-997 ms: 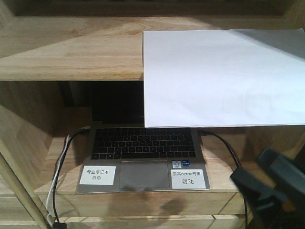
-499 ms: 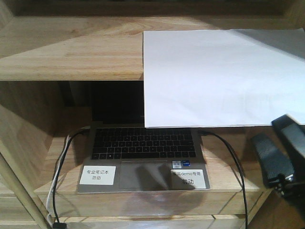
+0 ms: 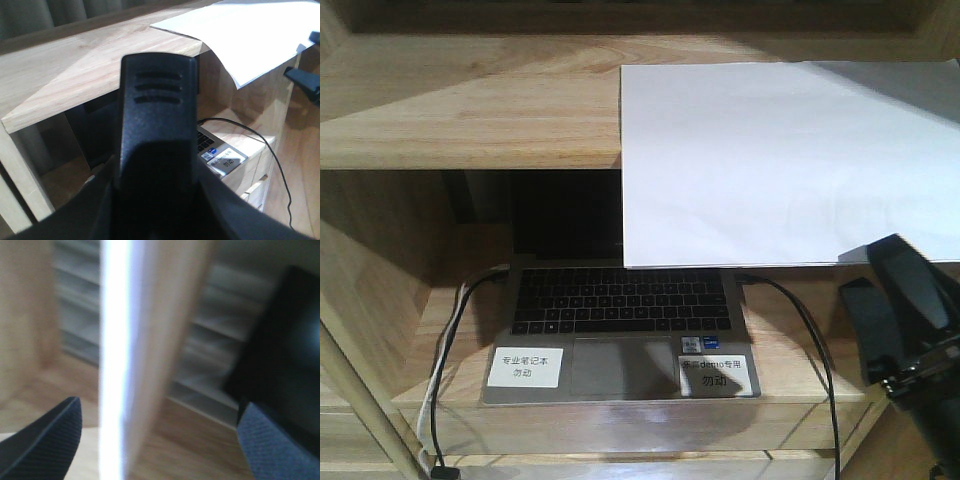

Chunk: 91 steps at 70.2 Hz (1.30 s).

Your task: Grab stapler and paper to desk for stapling

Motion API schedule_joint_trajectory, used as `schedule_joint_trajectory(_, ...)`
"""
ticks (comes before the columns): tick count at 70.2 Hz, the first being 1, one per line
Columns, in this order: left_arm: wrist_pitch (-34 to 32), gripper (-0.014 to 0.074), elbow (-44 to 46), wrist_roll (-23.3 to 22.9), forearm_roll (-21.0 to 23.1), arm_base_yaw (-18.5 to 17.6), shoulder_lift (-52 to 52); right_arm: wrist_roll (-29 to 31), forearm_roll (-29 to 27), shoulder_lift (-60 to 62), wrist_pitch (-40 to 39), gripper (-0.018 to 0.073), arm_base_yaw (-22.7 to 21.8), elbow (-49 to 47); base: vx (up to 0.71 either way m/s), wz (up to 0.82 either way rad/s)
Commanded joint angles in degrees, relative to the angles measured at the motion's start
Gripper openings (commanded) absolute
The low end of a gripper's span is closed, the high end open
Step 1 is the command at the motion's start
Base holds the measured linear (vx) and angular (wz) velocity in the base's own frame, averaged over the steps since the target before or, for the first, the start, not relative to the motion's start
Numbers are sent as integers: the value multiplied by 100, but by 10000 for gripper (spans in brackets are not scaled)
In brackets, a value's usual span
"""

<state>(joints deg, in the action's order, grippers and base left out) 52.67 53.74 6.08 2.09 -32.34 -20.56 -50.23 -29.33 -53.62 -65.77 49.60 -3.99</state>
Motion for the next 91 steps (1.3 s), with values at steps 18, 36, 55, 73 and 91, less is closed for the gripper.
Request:
schedule_joint_trajectory(18,-674,-6,133,-15,47,-17,-61,263,171,-279,-1125,594,2,-554,0,0)
schedule_joint_trajectory(36,-674,-6,133,-15,47,-17,-61,316,170,-567,-1125,594,2,-853,0,0)
schedule_joint_trajectory(55,-674,-6,133,-15,47,-17,-61,351,131,-781,-1124,594,2,-1095,0,0)
schedule_joint_trajectory(73,-674,-6,133,-15,47,-17,-61,513,10,-827,-1124,594,2,-1352,0,0)
schedule_joint_trajectory(91,-674,-6,133,-15,47,-17,-61,691,-16,-827,-1124,588,-122,-1484,0,0)
